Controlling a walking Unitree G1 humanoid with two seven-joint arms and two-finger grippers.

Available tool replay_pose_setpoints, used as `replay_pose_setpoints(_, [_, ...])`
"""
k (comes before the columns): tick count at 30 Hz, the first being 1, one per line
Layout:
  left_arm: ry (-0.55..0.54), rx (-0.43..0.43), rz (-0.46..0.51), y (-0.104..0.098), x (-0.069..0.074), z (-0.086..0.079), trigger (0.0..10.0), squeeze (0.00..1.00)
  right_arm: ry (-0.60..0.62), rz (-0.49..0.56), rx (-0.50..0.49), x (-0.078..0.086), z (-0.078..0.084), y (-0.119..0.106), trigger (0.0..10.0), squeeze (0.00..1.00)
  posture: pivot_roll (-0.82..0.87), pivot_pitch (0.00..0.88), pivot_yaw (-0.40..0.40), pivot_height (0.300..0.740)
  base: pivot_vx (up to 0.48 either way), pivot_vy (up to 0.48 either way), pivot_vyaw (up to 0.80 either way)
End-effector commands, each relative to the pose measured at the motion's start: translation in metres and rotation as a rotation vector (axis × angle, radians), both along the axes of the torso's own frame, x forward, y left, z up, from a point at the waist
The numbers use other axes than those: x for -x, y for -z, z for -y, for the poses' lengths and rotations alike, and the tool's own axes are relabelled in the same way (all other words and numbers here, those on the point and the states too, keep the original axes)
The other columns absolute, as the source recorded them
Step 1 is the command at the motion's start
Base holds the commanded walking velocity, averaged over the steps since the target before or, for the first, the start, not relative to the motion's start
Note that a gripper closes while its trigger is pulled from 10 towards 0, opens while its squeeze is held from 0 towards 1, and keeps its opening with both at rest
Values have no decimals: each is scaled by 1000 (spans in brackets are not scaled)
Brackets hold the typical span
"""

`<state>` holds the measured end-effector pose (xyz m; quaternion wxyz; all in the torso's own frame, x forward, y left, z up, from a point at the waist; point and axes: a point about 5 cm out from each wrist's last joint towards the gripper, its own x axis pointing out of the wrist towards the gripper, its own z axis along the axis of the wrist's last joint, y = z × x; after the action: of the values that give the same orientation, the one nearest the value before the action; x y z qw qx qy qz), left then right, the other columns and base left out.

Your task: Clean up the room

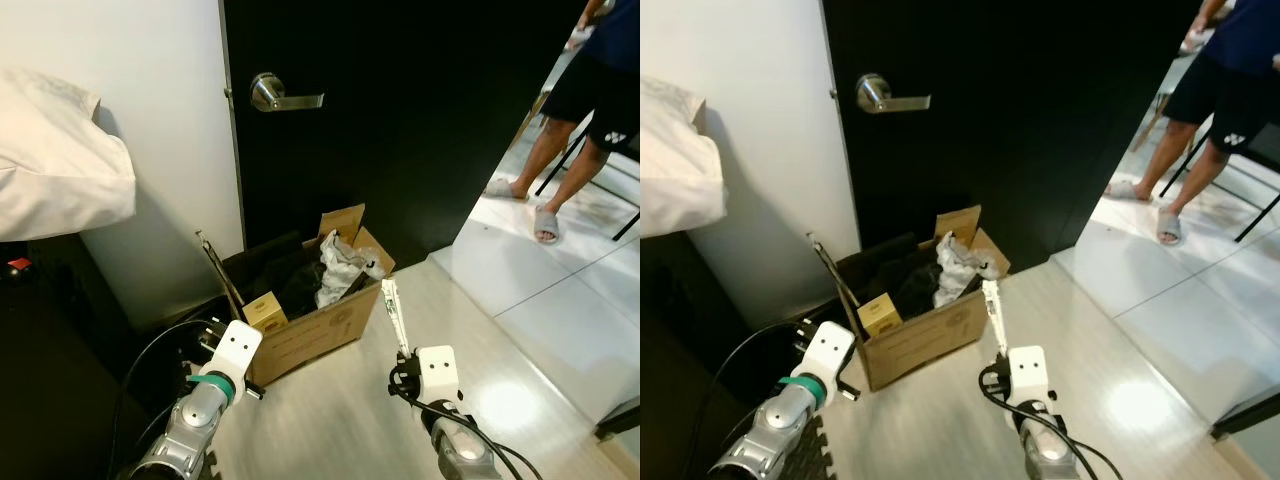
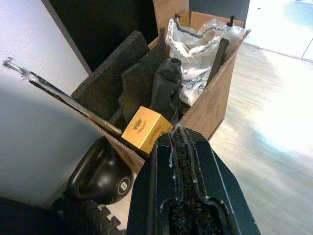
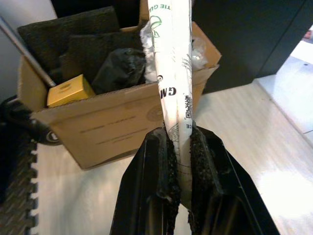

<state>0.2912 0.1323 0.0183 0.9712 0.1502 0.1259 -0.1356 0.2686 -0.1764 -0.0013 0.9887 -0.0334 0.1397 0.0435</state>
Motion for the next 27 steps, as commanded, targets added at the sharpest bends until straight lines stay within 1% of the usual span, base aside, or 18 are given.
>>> replay_pose_setpoints(1, [14, -13, -19, 5, 4, 1, 10000, 0, 5, -21, 1, 3, 1, 4, 10000, 0, -47, 15, 17, 726, 461, 0, 0])
replay_pose_setpoints(12, [19, -11, -19, 5, 3, 2, 10000, 0, 10, -20, 2, 4, 2, 4, 10000, 0, -53, 13, 21, 726, 428, 0, 0])
replay_pose_setpoints(21, [16, -10, -18, 4, 2, 1, 10000, 0, 15, -19, 1, 4, 3, 4, 10000, 0, -53, 14, 24, 726, 375, 0, 0])
replay_pose_setpoints(27, [9, 4, -24, 5, 2, 0, 10000, 0, 19, -20, 0, 4, 3, 5, 10000, 0, -55, 16, 24, 726, 0, 0, 0])
